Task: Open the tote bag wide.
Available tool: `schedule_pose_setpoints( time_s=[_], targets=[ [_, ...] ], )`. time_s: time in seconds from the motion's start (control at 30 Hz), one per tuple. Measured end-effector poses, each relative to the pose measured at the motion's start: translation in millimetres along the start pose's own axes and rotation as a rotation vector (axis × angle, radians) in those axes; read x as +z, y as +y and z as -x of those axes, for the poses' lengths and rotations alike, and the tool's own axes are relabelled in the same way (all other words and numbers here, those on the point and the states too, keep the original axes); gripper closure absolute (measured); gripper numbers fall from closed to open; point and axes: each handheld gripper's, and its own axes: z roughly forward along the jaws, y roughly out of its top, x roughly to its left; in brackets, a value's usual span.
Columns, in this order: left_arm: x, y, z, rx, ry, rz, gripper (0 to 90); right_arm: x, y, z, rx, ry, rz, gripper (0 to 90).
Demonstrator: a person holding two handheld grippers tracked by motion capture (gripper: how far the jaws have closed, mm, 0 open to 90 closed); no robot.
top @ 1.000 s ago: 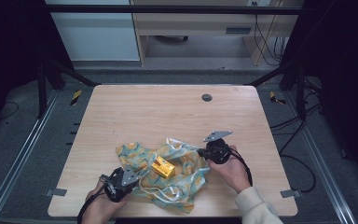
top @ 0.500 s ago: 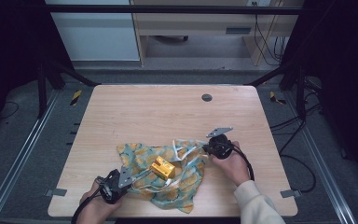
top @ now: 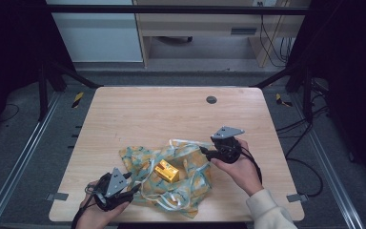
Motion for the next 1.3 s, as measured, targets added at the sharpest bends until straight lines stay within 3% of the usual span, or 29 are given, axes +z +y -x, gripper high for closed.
schedule_pose_setpoints(
  time_s=[0.1,0.2,0.3,0.4,0.5,0.63,0.73,0.83,0.9,1.0,1.07,1.13,1.23,1.3],
  targets=[
    [-2.1,10.2,-2.2,-0.008,-0.005,0.038,49.0,-13.7,10.4,-10.0,-0.019,0.017,0.033,37.2],
    [7.6,19.2,-5.3,0.018,0.006,0.020,46.7,-24.4,11.4,-24.5,-0.043,0.061,0.052,36.7],
    [27.7,23.9,-13.5,0.013,0.007,-0.021,39.7,-28.9,1.3,-43.2,-0.058,0.109,0.040,35.6],
    [44.9,24.7,-19.8,0.002,0.006,-0.051,39.2,-28.6,-14.4,-60.3,-0.078,0.146,0.015,35.8],
    [59.8,21.7,-22.1,-0.019,-0.028,-0.119,50.0,-20.3,-33.2,-72.2,-0.102,0.172,-0.041,36.8],
    [74.3,14.7,-21.1,-0.016,-0.078,-0.184,71.6,-7.0,-53.2,-81.6,-0.115,0.200,-0.109,39.2],
    [79.6,12.7,-18.4,0.021,-0.071,-0.240,87.5,-3.1,-62.2,-85.4,-0.124,0.217,-0.129,40.6],
    [76.5,9.4,-23.2,0.040,-0.010,-0.285,90.0,-2.6,-68.3,-87.5,-0.139,0.216,-0.158,43.0],
    [70.7,4.7,-31.2,0.012,0.020,-0.291,90.0,-2.0,-73.8,-88.4,-0.148,0.223,-0.182,43.9],
    [65.2,-4.8,-41.0,-0.034,0.028,-0.307,90.0,-1.4,-80.2,-87.7,-0.148,0.229,-0.207,44.8],
    [65.0,-7.9,-41.5,-0.031,0.028,-0.319,90.0,-1.3,-82.8,-87.4,-0.148,0.239,-0.212,45.2],
    [64.8,-7.9,-38.9,-0.027,0.041,-0.295,87.1,-1.0,-83.2,-88.9,-0.153,0.240,-0.211,45.2],
    [59.1,-5.9,-35.1,-0.038,0.042,-0.220,60.7,-5.6,-80.9,-88.0,-0.158,0.237,-0.194,38.9],
    [49.0,-2.0,-31.3,-0.050,0.055,-0.143,47.8,-14.4,-76.5,-85.6,-0.146,0.242,-0.154,33.5]
  ],
)
